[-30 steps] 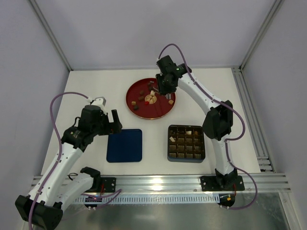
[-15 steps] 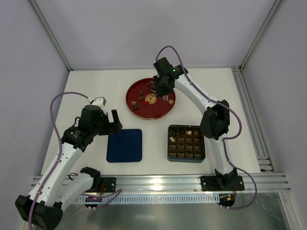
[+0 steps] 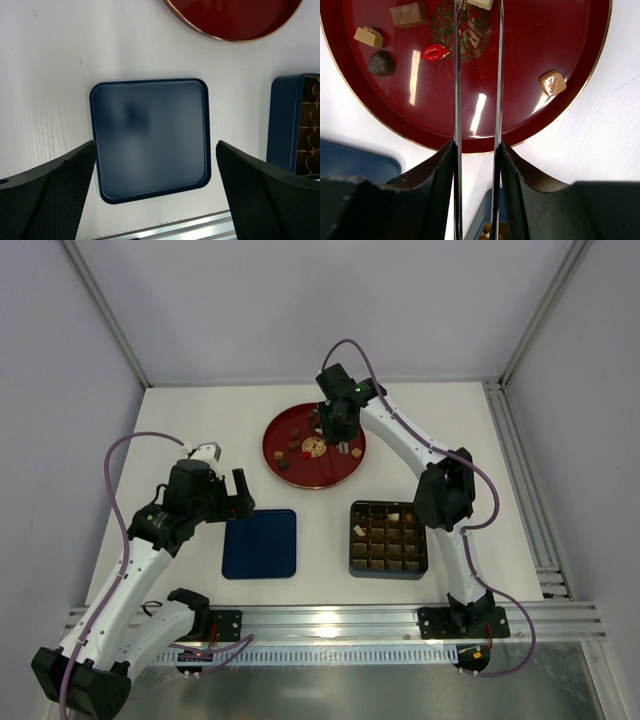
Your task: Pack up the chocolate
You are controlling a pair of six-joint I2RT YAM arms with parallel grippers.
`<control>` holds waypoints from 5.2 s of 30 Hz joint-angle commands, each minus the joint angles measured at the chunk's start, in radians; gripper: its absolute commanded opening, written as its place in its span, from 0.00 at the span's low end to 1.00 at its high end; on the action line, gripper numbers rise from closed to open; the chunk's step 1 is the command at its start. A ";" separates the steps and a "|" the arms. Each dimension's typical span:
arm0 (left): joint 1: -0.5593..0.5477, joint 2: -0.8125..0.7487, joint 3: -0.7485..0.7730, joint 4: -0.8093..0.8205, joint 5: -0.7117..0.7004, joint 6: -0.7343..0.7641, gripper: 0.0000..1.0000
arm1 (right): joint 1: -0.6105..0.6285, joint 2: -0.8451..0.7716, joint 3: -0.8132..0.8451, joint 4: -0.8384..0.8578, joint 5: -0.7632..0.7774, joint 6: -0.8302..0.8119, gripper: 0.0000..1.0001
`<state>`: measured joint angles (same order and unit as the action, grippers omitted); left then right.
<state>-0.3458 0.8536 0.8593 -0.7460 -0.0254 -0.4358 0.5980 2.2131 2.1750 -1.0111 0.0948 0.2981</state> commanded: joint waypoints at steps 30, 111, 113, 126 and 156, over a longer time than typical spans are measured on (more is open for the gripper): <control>-0.002 -0.011 0.001 0.014 -0.001 0.017 1.00 | 0.013 -0.262 -0.269 0.086 0.013 0.010 0.31; -0.002 -0.002 0.003 0.011 -0.010 0.011 1.00 | 0.198 -1.377 -1.153 -0.155 -0.003 0.332 0.31; -0.004 0.001 0.003 0.011 -0.010 0.011 1.00 | 0.200 -1.380 -1.159 -0.153 0.000 0.334 0.31; -0.004 0.001 0.003 0.011 -0.008 0.012 1.00 | 0.206 -1.383 -1.182 -0.144 0.023 0.343 0.31; -0.004 0.004 0.003 0.011 -0.010 0.012 1.00 | 0.214 -1.374 -1.215 -0.113 0.016 0.348 0.33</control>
<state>-0.3458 0.8555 0.8593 -0.7467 -0.0269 -0.4362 0.8055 0.8440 0.9649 -1.1610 0.1017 0.6350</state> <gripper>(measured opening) 0.996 0.330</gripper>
